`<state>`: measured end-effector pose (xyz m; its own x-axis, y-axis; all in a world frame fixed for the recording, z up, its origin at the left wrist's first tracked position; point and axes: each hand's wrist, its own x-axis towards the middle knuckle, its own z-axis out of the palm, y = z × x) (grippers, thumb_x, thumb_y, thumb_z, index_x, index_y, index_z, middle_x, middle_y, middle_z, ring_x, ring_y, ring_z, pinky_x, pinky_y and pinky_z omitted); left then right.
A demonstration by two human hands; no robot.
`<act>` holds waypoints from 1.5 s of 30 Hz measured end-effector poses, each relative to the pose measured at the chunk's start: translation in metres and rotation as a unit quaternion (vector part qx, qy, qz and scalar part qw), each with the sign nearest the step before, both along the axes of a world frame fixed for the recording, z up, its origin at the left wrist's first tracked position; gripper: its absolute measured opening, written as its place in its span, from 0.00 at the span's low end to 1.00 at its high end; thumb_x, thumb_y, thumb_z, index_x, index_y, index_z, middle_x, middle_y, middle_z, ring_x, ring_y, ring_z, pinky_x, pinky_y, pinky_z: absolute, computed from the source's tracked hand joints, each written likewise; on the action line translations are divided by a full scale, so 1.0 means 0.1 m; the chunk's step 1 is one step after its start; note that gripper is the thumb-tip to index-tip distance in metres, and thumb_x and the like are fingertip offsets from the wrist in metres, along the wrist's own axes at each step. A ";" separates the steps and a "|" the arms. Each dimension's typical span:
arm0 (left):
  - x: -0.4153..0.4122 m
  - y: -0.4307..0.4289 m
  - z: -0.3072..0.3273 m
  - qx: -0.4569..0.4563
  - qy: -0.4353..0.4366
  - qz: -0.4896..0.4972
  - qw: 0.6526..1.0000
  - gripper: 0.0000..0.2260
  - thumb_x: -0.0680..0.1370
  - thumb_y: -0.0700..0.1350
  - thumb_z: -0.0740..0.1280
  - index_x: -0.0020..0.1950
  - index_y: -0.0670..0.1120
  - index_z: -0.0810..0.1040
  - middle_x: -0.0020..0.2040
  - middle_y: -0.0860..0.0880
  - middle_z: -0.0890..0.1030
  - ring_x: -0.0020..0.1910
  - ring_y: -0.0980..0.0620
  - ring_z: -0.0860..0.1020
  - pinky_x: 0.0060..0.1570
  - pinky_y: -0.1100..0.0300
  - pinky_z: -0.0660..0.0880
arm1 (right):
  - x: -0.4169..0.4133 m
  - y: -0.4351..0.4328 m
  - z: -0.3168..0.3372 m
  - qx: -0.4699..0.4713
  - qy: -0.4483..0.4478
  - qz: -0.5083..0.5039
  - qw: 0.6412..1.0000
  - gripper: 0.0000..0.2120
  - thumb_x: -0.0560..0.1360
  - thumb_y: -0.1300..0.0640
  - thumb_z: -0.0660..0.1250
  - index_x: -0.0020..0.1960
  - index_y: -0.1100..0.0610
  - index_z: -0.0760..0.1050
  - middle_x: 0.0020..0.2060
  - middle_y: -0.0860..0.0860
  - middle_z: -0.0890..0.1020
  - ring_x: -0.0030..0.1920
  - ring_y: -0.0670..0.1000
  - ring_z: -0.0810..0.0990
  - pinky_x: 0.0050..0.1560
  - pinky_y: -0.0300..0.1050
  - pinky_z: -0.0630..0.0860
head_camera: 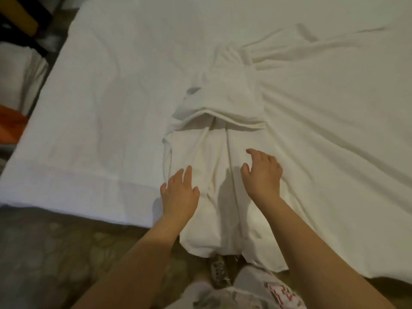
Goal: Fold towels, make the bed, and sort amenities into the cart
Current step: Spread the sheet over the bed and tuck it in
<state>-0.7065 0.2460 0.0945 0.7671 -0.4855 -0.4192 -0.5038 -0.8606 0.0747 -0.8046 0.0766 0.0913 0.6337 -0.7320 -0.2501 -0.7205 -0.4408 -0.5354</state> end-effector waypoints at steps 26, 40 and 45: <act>1.21 1.18 -0.84 -0.246 0.396 0.094 0.880 0.15 0.82 0.46 0.58 0.68 0.48 0.73 0.64 0.46 0.76 0.60 0.49 0.76 0.60 0.56 0.72 | 1.10 2.25 -0.73 0.012 0.034 -0.102 0.994 0.26 0.77 0.47 0.63 0.72 0.52 0.64 0.68 0.53 0.69 0.66 0.54 0.67 0.64 0.48 0.65; 1.41 0.51 -1.31 -0.408 0.446 0.306 0.735 0.20 0.77 0.47 0.68 0.67 0.45 0.71 0.59 0.46 0.79 0.54 0.46 0.78 0.55 0.50 0.77 | 0.68 1.88 -0.97 0.127 0.013 -0.154 0.980 0.06 0.81 0.56 0.57 0.49 0.55 0.72 0.38 0.46 0.75 0.40 0.48 0.73 0.33 0.36 0.64; 1.60 0.42 -1.19 -0.388 0.327 0.386 0.770 0.15 0.80 0.47 0.62 0.61 0.39 0.76 0.59 0.39 0.78 0.59 0.40 0.77 0.61 0.47 0.73 | 0.64 1.92 -0.80 0.118 -0.038 -0.206 0.971 0.14 0.79 0.53 0.61 0.63 0.52 0.70 0.53 0.47 0.76 0.52 0.47 0.75 0.47 0.38 0.70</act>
